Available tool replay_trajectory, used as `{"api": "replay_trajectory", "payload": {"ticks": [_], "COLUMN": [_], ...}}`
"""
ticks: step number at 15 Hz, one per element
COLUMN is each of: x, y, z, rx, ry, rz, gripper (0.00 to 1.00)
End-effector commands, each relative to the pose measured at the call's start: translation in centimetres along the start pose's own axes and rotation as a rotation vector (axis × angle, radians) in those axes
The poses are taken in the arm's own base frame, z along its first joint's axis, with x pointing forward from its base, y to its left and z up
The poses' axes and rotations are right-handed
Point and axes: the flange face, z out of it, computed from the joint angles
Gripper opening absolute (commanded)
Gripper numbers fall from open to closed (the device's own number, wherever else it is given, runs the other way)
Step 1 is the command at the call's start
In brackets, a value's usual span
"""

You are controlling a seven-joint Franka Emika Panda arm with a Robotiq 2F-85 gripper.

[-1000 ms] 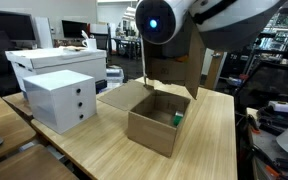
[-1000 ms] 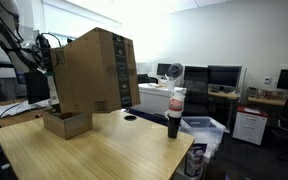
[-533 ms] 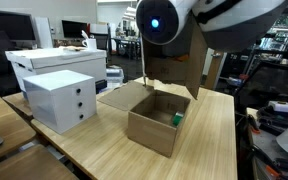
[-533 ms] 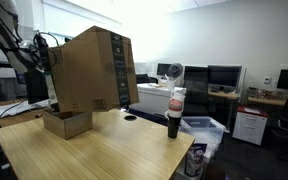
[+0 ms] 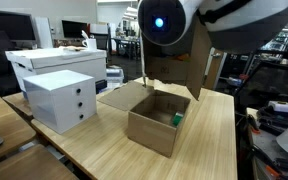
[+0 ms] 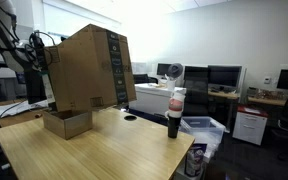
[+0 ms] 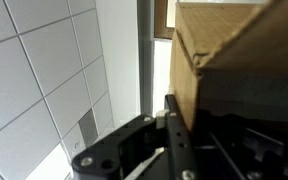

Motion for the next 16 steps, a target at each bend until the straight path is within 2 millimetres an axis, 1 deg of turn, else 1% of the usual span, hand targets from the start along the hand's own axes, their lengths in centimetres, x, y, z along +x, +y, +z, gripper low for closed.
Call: {"api": "replay_trajectory", "payload": {"ticks": [1, 12, 16], "x": [-1.13, -1.74, -1.97], "y": [1.17, 1.34, 1.2], "z": [0.14, -0.31, -0.44], "rx": [-0.074, -0.11, -0.159], "ry": [-0.025, -0.033, -0.034], "rz": [0.002, -0.011, -0.021], "gripper": [0.06, 0.06, 0.06]}}
